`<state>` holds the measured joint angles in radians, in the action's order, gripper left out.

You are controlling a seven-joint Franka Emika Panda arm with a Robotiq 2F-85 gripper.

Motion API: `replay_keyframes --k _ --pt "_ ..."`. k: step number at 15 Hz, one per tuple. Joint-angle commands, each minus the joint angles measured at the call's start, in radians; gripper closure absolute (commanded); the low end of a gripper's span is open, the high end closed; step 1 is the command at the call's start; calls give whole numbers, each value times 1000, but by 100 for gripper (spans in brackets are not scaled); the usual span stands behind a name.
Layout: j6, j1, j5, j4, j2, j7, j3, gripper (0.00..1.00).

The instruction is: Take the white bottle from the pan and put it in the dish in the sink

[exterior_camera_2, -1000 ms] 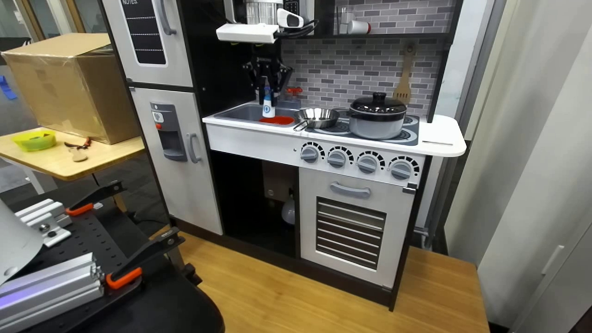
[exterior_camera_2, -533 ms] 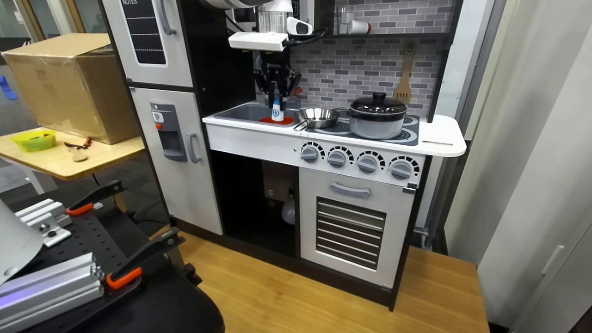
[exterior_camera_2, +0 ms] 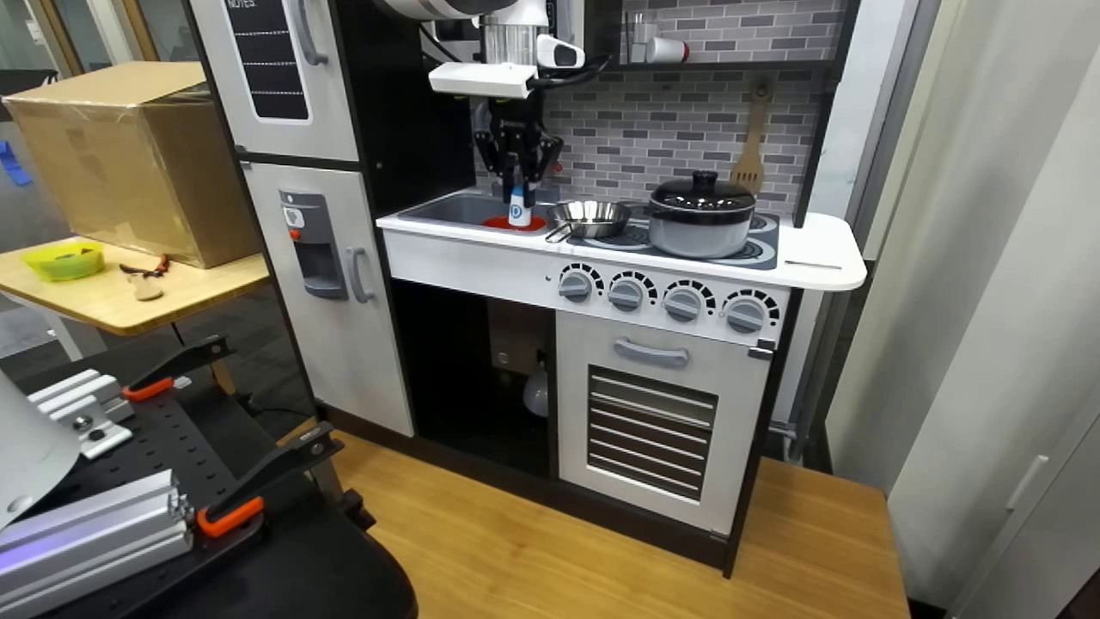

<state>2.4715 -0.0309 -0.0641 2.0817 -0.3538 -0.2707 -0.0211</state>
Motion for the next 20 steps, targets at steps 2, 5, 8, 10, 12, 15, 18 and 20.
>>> replay_keyframes --k 2,5,8,10,12,15,18,20 --pt "-21 -9 -10 -33 -14 -8 -28 88" --pt "-21 -17 -44 -20 -3 -50 -57 88" --pt "-27 -14 -68 -8 5 -57 -76 87" --pt "-32 -8 -59 -7 4 -38 -73 40" --pt "-35 -5 -46 -11 2 -25 -65 37" --pt "-33 -6 -37 -8 10 -22 -58 16" --pt "-30 -12 -36 15 36 -26 -53 1" --pt "-26 -16 -22 29 57 -28 -41 0"
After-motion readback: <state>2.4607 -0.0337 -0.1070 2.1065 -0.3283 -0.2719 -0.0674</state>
